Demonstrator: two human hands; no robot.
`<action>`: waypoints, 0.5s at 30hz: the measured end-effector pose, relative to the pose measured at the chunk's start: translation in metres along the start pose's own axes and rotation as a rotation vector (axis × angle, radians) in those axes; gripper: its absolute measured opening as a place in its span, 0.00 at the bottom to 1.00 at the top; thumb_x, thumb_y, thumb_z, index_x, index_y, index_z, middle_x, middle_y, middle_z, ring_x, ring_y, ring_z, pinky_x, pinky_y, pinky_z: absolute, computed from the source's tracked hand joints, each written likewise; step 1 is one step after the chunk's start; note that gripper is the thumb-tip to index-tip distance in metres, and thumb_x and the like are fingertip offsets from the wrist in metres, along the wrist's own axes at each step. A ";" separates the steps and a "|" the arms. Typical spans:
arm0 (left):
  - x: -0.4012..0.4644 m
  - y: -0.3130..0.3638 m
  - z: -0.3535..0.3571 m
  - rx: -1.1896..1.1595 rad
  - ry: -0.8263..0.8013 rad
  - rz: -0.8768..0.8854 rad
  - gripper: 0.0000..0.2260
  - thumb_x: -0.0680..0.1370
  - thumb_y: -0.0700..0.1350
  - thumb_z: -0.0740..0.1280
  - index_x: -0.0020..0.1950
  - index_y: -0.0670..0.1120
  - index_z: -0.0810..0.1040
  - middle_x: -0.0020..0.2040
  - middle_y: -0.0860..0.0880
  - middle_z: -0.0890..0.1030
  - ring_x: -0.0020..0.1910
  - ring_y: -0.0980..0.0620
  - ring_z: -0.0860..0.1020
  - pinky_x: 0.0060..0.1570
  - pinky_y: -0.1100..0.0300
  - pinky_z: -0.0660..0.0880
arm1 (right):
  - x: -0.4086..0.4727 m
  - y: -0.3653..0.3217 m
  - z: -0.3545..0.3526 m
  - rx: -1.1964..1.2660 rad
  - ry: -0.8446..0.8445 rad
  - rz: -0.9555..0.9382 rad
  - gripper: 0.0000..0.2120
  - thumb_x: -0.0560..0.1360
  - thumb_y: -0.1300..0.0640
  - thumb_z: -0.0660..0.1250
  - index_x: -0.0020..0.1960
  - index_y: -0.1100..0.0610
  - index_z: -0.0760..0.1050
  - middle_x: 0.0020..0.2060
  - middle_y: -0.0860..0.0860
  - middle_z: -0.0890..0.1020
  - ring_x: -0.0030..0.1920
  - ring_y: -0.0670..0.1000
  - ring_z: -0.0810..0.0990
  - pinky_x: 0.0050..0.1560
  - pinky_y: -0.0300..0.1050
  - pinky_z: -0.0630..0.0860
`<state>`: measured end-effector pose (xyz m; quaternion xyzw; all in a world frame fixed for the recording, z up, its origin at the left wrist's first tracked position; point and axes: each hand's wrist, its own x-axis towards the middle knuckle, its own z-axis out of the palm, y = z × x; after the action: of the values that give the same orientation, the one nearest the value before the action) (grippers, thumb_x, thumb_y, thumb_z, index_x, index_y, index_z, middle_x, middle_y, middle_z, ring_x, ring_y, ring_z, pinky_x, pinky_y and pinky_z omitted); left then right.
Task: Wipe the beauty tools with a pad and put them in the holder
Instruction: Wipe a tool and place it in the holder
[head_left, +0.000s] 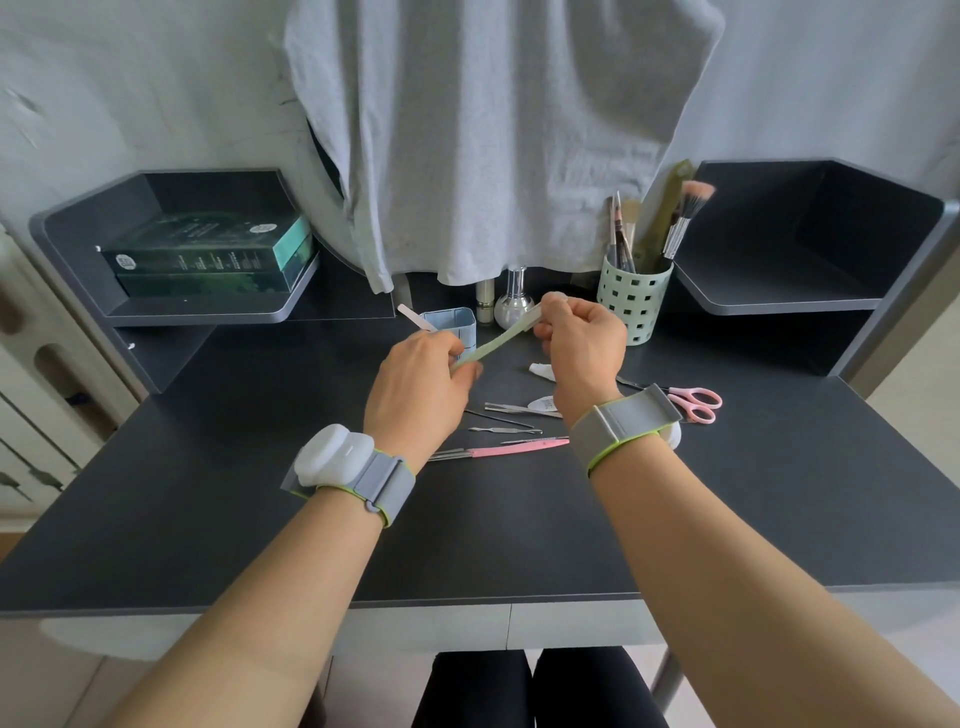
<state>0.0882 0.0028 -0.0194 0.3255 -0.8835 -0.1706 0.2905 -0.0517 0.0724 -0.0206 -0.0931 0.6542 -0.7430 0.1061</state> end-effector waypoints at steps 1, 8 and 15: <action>-0.001 -0.001 0.000 -0.006 0.004 -0.002 0.09 0.78 0.50 0.70 0.53 0.45 0.82 0.50 0.48 0.81 0.46 0.47 0.79 0.44 0.53 0.77 | 0.001 -0.001 -0.001 0.018 0.011 0.006 0.12 0.74 0.51 0.70 0.48 0.60 0.83 0.25 0.46 0.81 0.30 0.44 0.76 0.46 0.49 0.78; -0.001 -0.010 0.006 -0.086 0.028 -0.072 0.12 0.77 0.51 0.71 0.54 0.44 0.82 0.48 0.49 0.83 0.43 0.51 0.79 0.44 0.57 0.75 | 0.002 -0.008 -0.003 0.157 0.047 0.093 0.11 0.75 0.56 0.69 0.34 0.56 0.78 0.22 0.45 0.76 0.28 0.47 0.71 0.37 0.43 0.74; -0.001 0.001 0.000 -0.301 0.098 -0.118 0.12 0.78 0.53 0.70 0.53 0.46 0.84 0.45 0.55 0.84 0.42 0.60 0.79 0.41 0.75 0.70 | -0.004 -0.012 0.000 0.358 0.033 0.304 0.11 0.74 0.62 0.69 0.33 0.58 0.74 0.22 0.47 0.77 0.30 0.47 0.72 0.32 0.38 0.68</action>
<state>0.0877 0.0045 -0.0193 0.3377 -0.8121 -0.3016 0.3681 -0.0486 0.0747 -0.0084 0.0391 0.5201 -0.8241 0.2209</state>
